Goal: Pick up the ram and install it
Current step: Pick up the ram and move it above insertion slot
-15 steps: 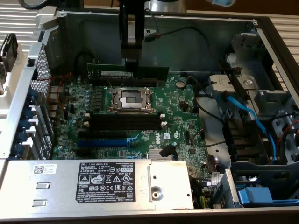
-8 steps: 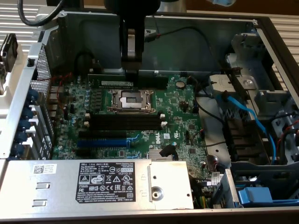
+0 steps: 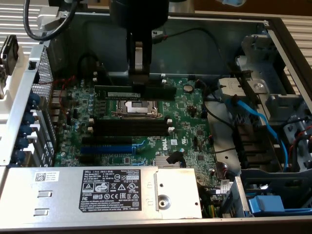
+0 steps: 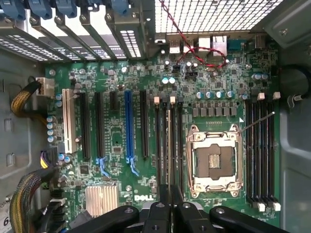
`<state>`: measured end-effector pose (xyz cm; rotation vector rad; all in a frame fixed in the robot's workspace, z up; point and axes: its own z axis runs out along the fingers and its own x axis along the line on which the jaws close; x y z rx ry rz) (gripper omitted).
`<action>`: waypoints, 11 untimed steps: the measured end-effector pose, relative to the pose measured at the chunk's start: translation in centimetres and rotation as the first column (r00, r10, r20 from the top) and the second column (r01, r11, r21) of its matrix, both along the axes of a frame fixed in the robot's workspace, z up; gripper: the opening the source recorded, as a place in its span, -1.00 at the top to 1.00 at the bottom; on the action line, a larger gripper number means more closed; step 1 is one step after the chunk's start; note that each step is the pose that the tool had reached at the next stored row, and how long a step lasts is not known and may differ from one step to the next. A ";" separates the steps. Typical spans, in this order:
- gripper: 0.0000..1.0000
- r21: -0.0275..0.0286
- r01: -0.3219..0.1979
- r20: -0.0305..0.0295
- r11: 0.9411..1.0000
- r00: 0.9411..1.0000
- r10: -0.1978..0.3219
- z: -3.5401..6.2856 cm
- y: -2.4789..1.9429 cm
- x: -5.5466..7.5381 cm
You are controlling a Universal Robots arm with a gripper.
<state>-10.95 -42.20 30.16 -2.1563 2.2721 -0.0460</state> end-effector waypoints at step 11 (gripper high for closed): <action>0.76 0.000 -0.011 0.000 1.000 1.000 0.011 -2.01 -0.58 0.0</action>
